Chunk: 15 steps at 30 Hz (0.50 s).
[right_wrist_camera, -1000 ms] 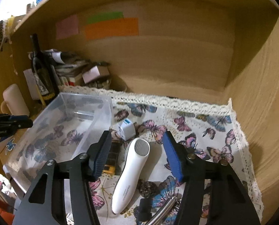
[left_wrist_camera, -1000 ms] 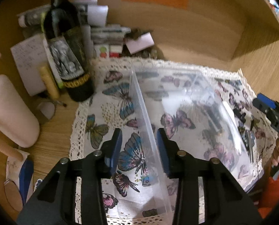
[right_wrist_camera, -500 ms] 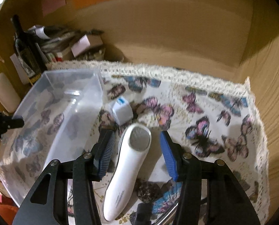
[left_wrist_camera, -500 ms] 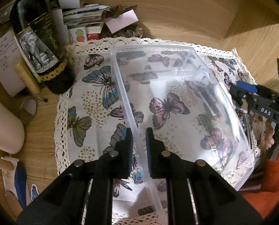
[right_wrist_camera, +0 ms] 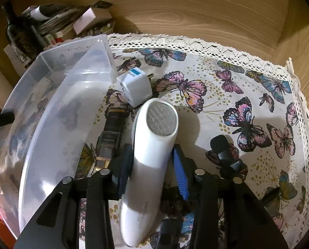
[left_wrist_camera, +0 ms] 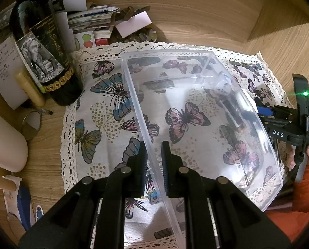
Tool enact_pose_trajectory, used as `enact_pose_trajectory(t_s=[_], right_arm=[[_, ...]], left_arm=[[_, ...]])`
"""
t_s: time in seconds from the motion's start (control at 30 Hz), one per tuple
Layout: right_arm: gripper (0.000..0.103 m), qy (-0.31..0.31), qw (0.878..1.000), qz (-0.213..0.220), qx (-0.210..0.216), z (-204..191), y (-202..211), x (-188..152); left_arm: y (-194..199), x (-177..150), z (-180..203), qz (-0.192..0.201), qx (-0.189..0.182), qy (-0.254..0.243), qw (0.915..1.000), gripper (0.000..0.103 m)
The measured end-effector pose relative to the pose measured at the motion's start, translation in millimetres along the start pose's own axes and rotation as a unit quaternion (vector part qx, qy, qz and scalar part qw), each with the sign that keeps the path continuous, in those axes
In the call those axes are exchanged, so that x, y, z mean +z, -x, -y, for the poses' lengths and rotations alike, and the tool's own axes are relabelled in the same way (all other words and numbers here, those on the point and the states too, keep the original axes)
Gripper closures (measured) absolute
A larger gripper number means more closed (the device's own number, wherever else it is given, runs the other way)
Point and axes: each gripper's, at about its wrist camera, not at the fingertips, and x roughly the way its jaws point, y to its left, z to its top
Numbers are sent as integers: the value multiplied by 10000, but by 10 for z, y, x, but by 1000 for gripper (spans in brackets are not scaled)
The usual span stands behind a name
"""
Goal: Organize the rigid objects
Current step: 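Grasp the clear plastic box rim with the left tool while the right tool grasps the white device, then lift the white device with the right tool and lower it into the box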
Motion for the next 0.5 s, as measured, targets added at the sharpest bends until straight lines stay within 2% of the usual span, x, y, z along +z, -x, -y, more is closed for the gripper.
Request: enact_pose_trajectory(t_s=[0.17, 0.5], right_arm=[[69, -75, 9994, 310, -103, 44, 162, -4], [71, 23, 9907, 1349, -169, -24, 859, 132]], left_arm=[[0, -4, 5, 4, 23, 18, 10000, 89], [0, -20, 39, 84, 143, -49, 9998, 90]])
